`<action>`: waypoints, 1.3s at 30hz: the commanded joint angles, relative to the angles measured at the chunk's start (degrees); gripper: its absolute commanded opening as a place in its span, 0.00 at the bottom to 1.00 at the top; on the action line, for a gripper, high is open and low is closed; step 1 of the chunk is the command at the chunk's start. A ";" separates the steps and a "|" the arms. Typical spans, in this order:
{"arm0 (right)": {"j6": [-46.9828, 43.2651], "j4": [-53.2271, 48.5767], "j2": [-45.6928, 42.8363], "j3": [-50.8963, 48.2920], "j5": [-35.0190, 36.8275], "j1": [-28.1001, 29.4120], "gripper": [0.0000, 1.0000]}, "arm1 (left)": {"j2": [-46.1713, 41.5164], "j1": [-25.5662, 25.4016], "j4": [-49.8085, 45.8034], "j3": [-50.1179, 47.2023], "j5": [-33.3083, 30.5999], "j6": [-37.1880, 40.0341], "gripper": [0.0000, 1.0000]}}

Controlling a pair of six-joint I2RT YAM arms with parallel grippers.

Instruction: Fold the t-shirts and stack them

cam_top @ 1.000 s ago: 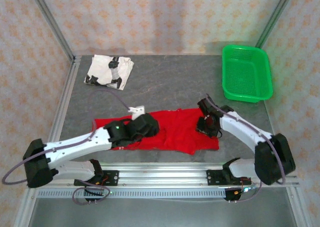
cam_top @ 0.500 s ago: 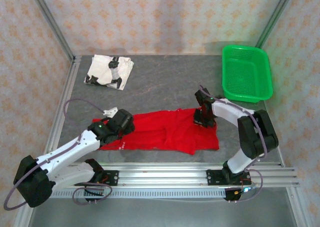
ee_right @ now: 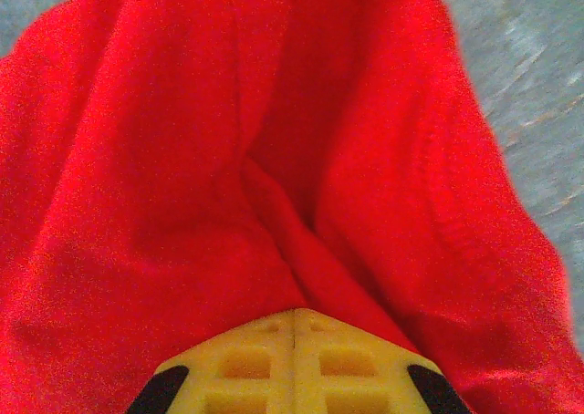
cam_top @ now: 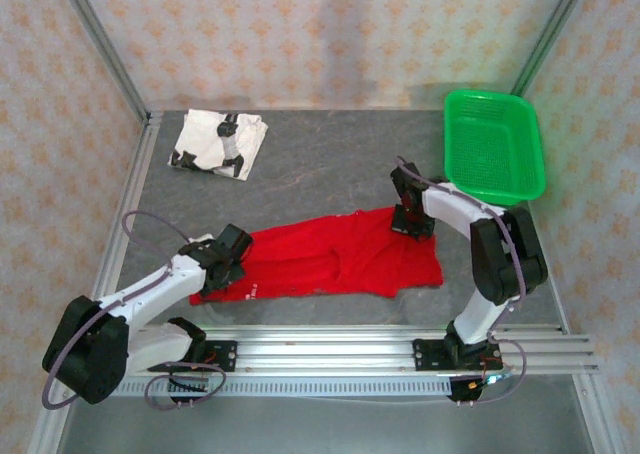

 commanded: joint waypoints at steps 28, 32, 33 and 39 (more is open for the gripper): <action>-4.76 -10.81 -37.82 -0.80 -13.35 -6.16 0.88 | -25.66 2.58 -15.64 25.43 -7.09 12.95 1.00; 0.12 -13.66 -42.59 -3.61 -17.20 -6.13 0.91 | -19.88 2.66 -19.94 32.10 -6.85 19.24 1.00; 1.69 -13.78 -42.76 -4.85 -18.40 -6.13 0.91 | -17.59 2.63 -20.51 33.14 -6.11 20.35 1.00; 10.25 -3.33 -36.84 -15.52 -24.21 -5.90 0.83 | -3.17 3.26 -16.93 32.71 2.98 21.64 0.91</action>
